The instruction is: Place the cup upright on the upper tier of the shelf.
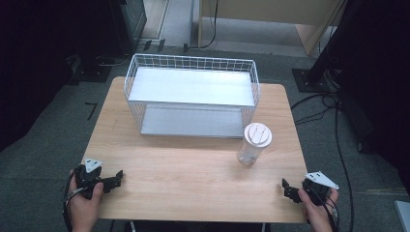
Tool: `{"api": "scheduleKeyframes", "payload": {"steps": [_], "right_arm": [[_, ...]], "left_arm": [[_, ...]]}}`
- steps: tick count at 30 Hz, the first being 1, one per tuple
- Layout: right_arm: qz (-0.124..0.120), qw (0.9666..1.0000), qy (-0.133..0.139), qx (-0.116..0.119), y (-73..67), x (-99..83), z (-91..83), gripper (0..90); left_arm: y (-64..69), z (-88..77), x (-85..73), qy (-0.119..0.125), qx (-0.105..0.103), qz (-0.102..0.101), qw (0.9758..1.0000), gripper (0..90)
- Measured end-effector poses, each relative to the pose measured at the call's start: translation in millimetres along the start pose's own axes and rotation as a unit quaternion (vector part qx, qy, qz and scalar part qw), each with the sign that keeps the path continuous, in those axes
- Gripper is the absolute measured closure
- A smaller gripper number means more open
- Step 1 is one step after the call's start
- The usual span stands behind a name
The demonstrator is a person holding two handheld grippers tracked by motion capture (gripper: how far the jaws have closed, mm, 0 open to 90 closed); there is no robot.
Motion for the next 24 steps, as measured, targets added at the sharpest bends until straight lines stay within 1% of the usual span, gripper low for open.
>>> {"api": "scheduleKeyframes", "payload": {"steps": [2,4,8,10,11,13,14,17,20,21,22,24], "right_arm": [[0.004,1.0000,0.005,0.006,-1.4,2.3,0.4,0.0],[0.001,0.9999,0.009,0.011,-5.2,5.6,1.6,0.0],[-0.004,0.9995,0.019,0.026,-16.9,14.4,4.2,0.0],[-0.008,0.9991,0.025,0.033,-25.4,20.5,5.7,0.0],[-0.008,0.9991,0.025,0.033,-25.4,20.5,5.7,0.0],[-0.013,0.9985,0.033,0.043,-34.9,27.8,7.6,0.0],[-0.013,0.9985,0.033,0.043,-34.9,27.8,7.6,0.0],[-0.017,0.9973,0.043,0.056,-46.1,38.3,11.1,0.0],[-0.021,0.9963,0.055,0.063,-52.8,46.3,12.0,0.0],[-0.021,0.9963,0.055,0.063,-52.8,46.3,12.0,0.0],[-0.019,0.9956,0.060,0.069,-56.5,51.0,12.2,0.0],[-0.021,0.9947,0.068,0.074,-61.1,56.1,12.8,0.0]], "left_arm": [[0.0,0.0,0.0,0.000,0.000,0.000,1.0000,0.0],[0.0,0.0,0.0,0.000,0.000,0.000,1.0000,0.0],[0.0,0.0,0.0,0.000,0.000,0.000,1.0000,0.0],[0.0,0.0,0.0,0.000,0.000,0.000,1.0000,0.0],[0.0,0.0,0.0,0.000,0.000,0.000,1.0000,0.0],[0.0,0.0,0.0,0.000,0.000,0.000,1.0000,0.0],[0.0,0.0,0.0,0.000,0.000,0.000,1.0000,0.0],[0.0,0.0,0.0,0.000,0.000,0.000,1.0000,0.0],[0.0,0.0,0.0,0.000,0.000,0.000,1.0000,0.0],[0.0,0.0,0.0,0.000,0.000,0.000,1.0000,0.0],[0.0,0.0,0.0,0.000,0.000,0.000,1.0000,0.0],[0.0,0.0,0.0,0.000,0.000,0.000,1.0000,0.0]]}}
Point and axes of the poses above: each handheld gripper's, and its own axes: z roughly forward along the jaws, x roughly out of its top, y roughly to its right, the point moved 2 cm from there along z, roughly forward along the jaws, and after that the axes turned 4 degrees about y, right-handed, at the moved point
